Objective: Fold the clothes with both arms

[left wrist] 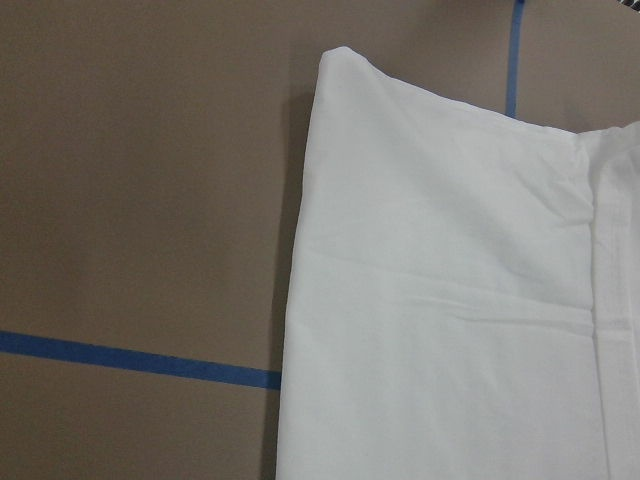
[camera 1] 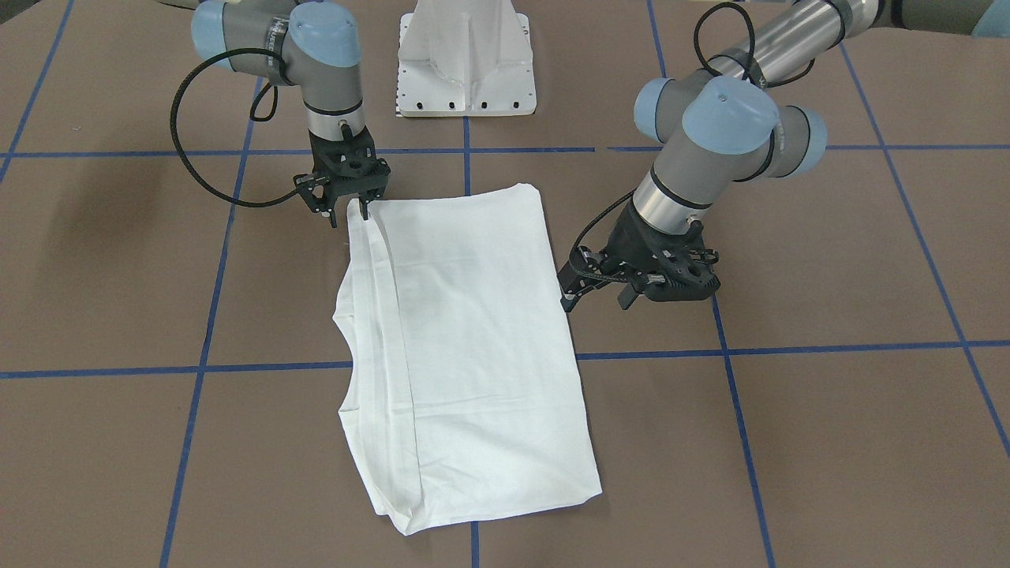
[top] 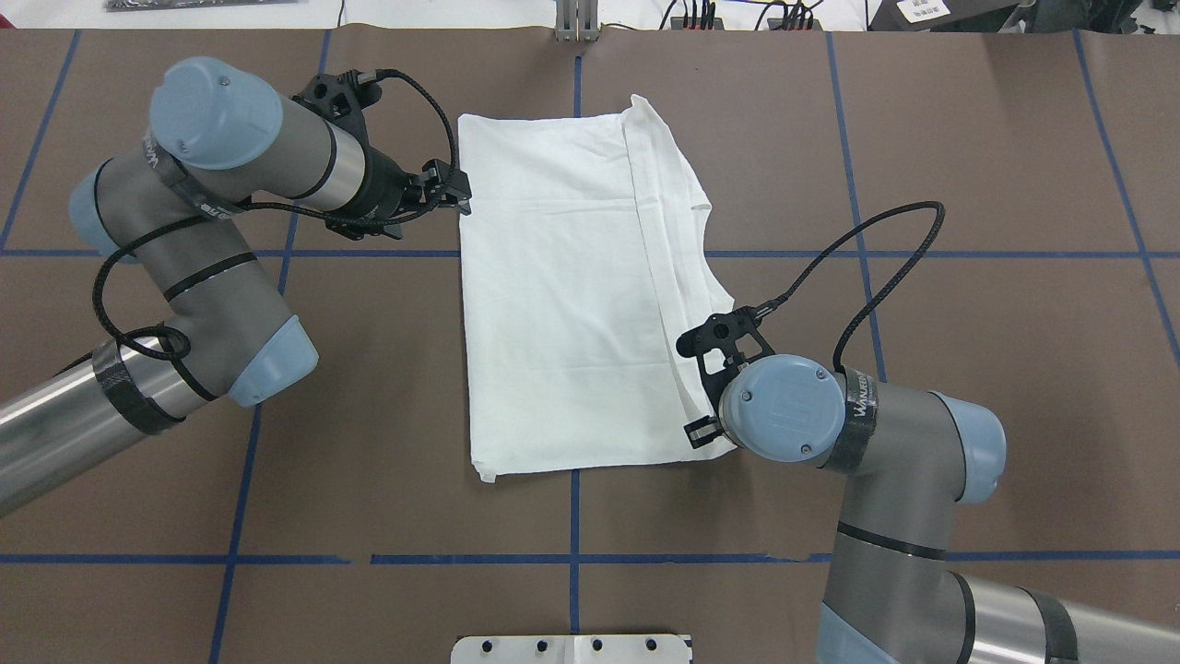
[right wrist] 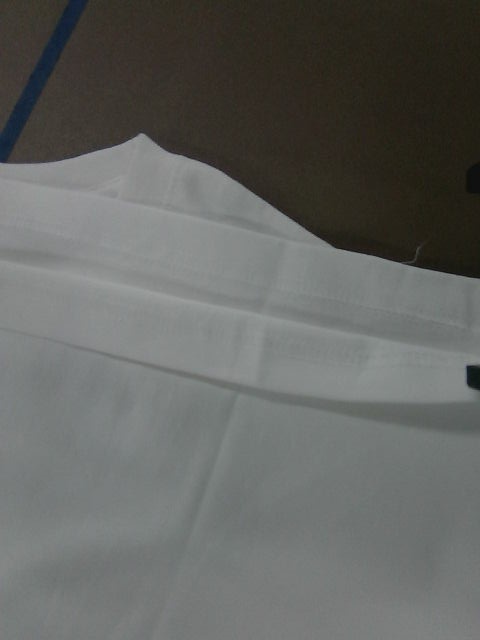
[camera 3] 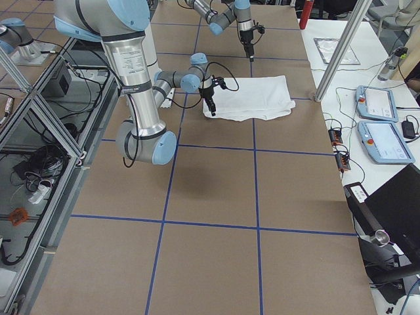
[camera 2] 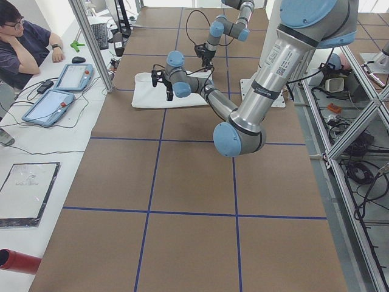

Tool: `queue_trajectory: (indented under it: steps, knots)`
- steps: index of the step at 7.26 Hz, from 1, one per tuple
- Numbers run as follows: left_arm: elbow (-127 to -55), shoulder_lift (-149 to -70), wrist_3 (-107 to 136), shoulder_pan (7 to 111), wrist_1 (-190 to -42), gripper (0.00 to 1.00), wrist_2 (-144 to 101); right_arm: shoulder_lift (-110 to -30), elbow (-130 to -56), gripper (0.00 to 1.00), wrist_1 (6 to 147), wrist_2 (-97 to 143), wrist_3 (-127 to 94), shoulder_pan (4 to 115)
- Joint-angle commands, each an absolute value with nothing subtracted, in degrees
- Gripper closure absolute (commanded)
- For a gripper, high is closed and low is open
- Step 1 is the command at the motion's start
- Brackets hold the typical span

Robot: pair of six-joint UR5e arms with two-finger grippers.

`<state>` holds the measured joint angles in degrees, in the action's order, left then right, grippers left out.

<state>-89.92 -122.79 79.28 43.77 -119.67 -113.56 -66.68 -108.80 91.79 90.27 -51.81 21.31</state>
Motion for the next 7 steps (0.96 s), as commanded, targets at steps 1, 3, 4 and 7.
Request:
queue_trajectory:
  steps: [1, 3, 4, 7]
  knots:
    - [-89.74, -122.7, 79.19, 43.77, -119.71, 0.0, -113.55, -62.95, -105.67, 0.0, 91.58, 89.74, -51.59, 21.97]
    - [-89.65, -122.61, 79.01, 43.77, -119.71, 0.0, -113.56, -59.34, -101.45, 0.0, 91.58, 89.65, -51.42, 23.37]
    - [-89.56, -122.69, 79.01, 43.77, -119.71, 0.0, -113.64, -59.33, -100.73, 0.0, 91.58, 89.65, -50.98, 23.81]
    - [-89.47, -122.78, 79.1, 43.77, -119.79, 0.0, -113.64, -59.5, -99.14, 0.0, 91.58, 89.74, -50.36, 23.91]
